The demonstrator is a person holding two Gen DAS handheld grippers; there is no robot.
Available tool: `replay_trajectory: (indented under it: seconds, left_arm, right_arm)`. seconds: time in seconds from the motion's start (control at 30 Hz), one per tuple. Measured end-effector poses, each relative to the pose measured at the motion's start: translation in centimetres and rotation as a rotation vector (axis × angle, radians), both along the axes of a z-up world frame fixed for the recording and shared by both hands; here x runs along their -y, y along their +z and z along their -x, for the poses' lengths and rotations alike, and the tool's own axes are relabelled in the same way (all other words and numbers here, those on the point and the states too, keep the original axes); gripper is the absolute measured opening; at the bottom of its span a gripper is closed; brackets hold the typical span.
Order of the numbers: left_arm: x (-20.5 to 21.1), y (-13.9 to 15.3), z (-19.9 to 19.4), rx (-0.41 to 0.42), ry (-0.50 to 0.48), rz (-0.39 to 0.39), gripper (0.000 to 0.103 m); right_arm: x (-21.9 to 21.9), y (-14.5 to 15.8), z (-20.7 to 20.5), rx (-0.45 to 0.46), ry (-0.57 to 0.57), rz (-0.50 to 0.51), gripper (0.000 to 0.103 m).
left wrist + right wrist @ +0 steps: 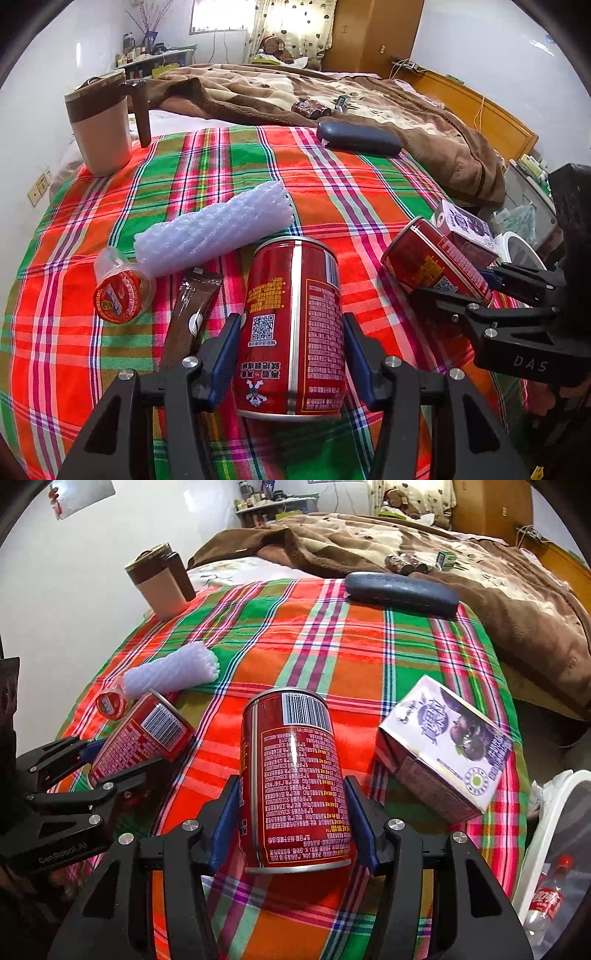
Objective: Collect trash
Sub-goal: 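Lift both held red cans off the bed, then carry both red cans over the wastebasket and open both tools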
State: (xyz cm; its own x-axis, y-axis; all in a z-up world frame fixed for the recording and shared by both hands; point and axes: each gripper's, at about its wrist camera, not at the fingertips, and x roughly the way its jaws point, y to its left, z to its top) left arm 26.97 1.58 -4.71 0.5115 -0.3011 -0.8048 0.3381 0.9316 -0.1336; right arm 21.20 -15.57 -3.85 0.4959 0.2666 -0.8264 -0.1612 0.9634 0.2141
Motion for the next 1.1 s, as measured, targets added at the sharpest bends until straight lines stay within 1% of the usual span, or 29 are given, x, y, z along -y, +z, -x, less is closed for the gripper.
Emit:
replay_trajectory:
  seconds: [0.13,0.33,0.5,0.67,0.83,1.1]
  left_arm:
    - [0.2,0.3,0.7,0.004,0.007,0.003,0.053]
    - [1.0,2.3,2.3,0.048,-0.004,0.017,0.053]
    - [2.1,3.5,3.7,0.076,-0.015,0.024,0.053]
    - [3.0,4.6,5.1,0.103,-0.025,0.016,0.053]
    - [5.1,5.8,6.5,0.133,-0.054,0.0,0.053]
    - [9.8,7.0,8.9,0.165,-0.132,0.007,0.053]
  right_arm:
    - [0.7,0.4,0.8,0.02,-0.021,-0.025,0.055]
    - [2.3,1.5,2.4,0.055,-0.061,-0.071,0.054]
    - [3.2,2.0,3.6,0.081,-0.083,-0.064,0.054]
    - [4.7,2.8,5.1,0.108,-0.11,-0.092,0.054]
    - [6.9,3.5,6.8,0.132,-0.152,-0.11,0.054]
    - [11.6,4.2,9.5,0.159,-0.249,-0.105,0.054]
